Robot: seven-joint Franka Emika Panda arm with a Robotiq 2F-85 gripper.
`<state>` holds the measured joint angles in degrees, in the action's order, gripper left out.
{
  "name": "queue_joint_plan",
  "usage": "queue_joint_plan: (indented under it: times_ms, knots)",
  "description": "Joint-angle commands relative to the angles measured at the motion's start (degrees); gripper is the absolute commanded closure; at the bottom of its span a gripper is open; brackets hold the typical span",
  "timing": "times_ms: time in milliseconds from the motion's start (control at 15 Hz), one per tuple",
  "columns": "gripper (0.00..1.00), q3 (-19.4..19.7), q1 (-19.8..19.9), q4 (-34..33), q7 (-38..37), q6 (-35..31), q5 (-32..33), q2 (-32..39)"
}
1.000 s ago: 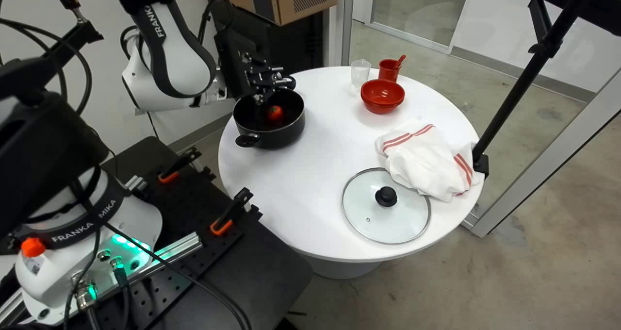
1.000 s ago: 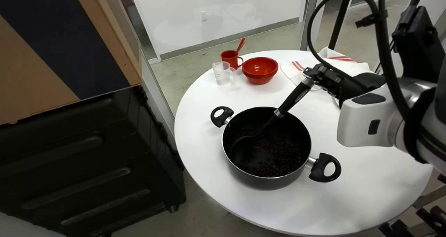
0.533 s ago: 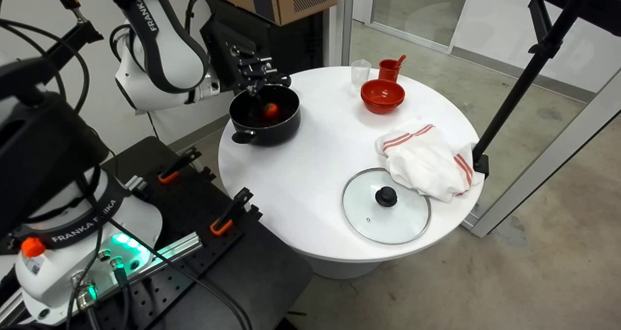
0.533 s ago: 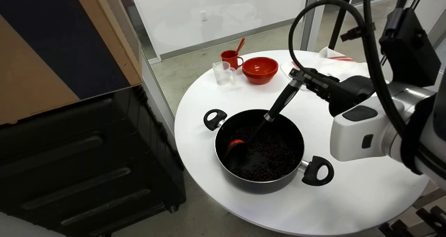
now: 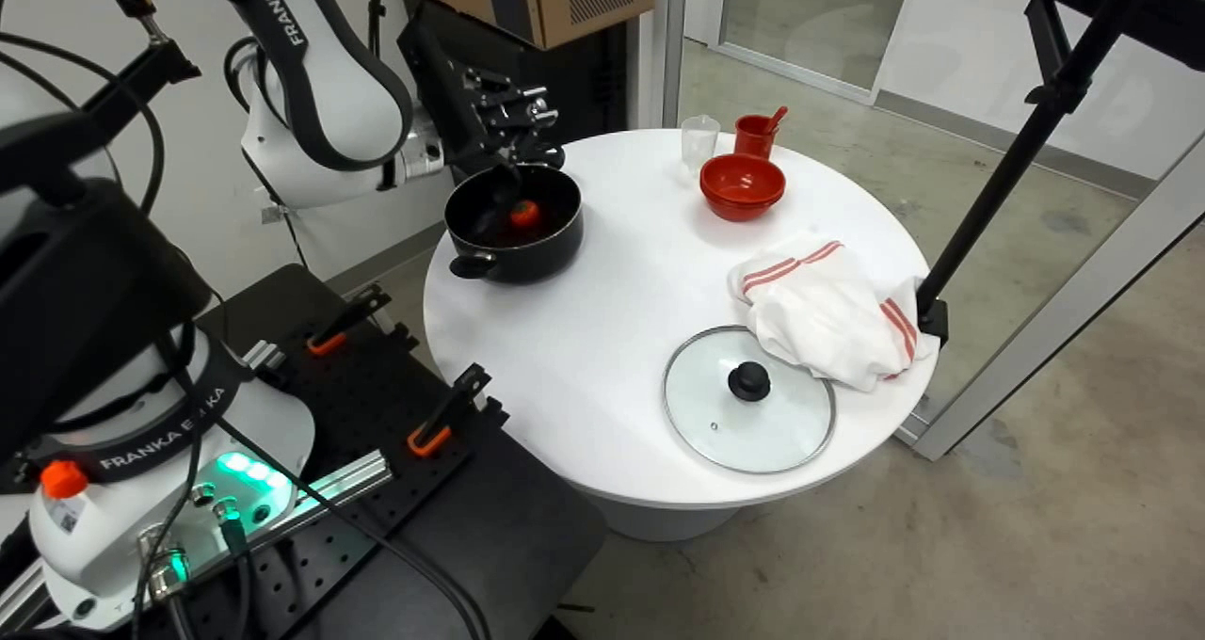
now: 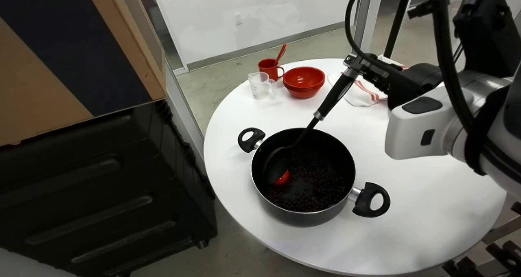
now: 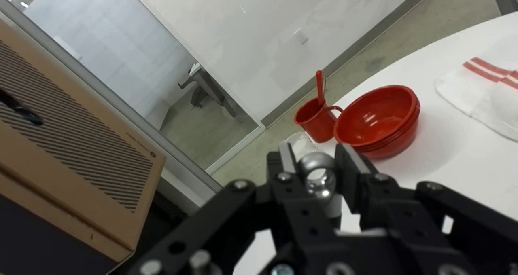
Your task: Stir the content in the pot with the spoon
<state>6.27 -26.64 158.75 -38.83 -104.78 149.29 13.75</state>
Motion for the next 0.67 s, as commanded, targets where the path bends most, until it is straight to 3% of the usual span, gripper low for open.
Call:
queue_joint_plan:
  times_ms: [0, 600]
  knots:
    - [0.93, 6.0, -4.4, 0.8, -0.3, 2.3, 0.0, -2.0]
    - [0.93, 20.0, -11.0, 0.6, -1.4, 2.6, 0.0, -1.8]
